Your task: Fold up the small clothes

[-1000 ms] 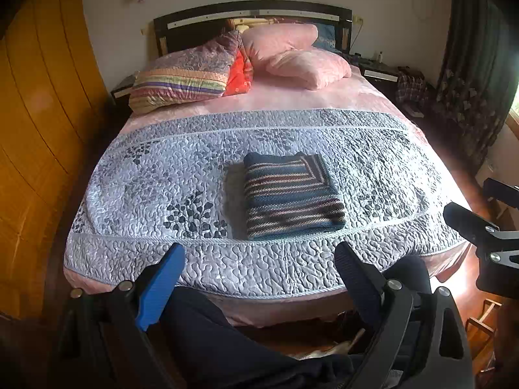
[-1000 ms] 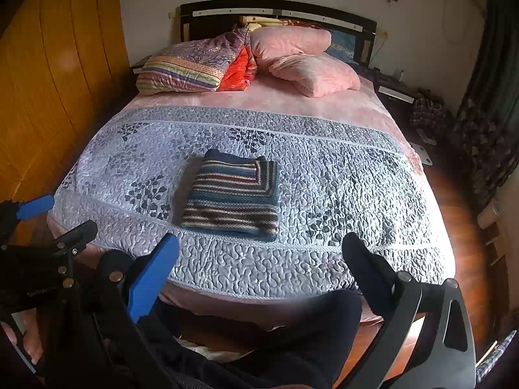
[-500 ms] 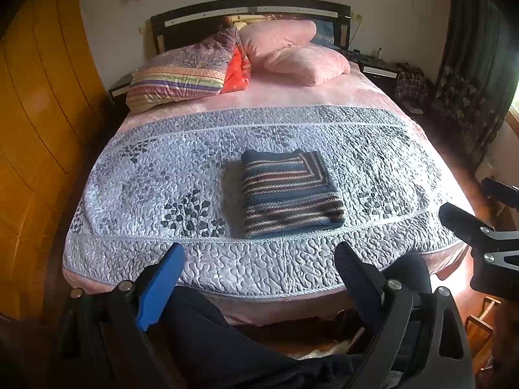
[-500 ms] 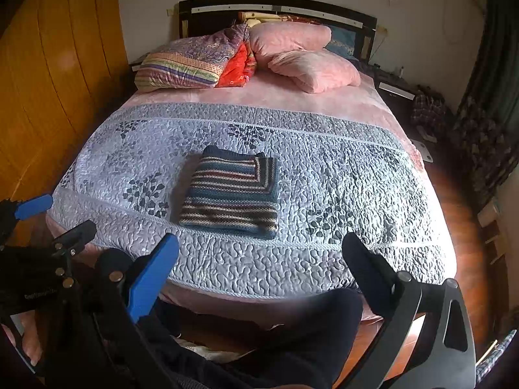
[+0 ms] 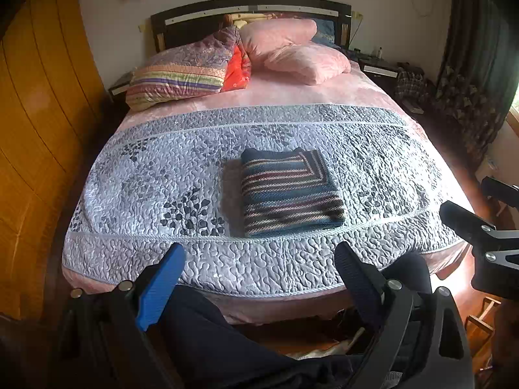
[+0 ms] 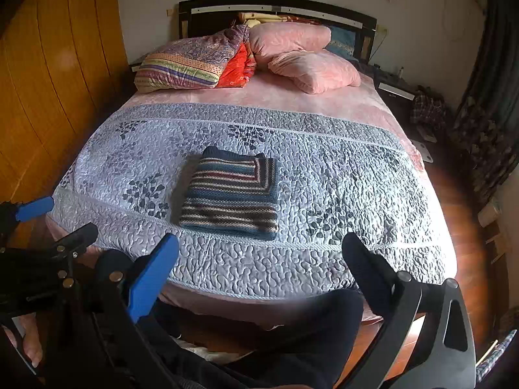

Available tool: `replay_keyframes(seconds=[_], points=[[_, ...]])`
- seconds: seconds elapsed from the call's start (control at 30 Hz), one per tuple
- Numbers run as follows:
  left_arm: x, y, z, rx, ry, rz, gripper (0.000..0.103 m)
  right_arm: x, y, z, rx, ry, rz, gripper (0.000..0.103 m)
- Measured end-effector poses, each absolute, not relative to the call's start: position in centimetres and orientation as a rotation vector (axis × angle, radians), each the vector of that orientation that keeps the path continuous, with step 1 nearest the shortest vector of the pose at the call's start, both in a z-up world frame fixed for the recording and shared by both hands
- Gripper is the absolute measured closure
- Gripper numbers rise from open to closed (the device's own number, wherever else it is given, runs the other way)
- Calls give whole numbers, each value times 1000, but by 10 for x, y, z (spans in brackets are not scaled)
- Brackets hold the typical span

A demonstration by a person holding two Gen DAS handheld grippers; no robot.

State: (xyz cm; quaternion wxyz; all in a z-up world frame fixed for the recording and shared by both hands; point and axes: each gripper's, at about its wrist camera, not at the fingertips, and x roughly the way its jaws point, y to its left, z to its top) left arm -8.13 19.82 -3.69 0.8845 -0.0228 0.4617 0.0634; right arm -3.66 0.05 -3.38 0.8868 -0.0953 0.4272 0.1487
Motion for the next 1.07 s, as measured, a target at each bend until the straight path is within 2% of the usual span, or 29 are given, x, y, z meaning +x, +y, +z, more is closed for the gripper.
replay_keyframes(seconds=[1.07], points=[[-81, 199, -38, -37, 960, 126, 9, -38, 3, -29, -192, 868, 309, 3]])
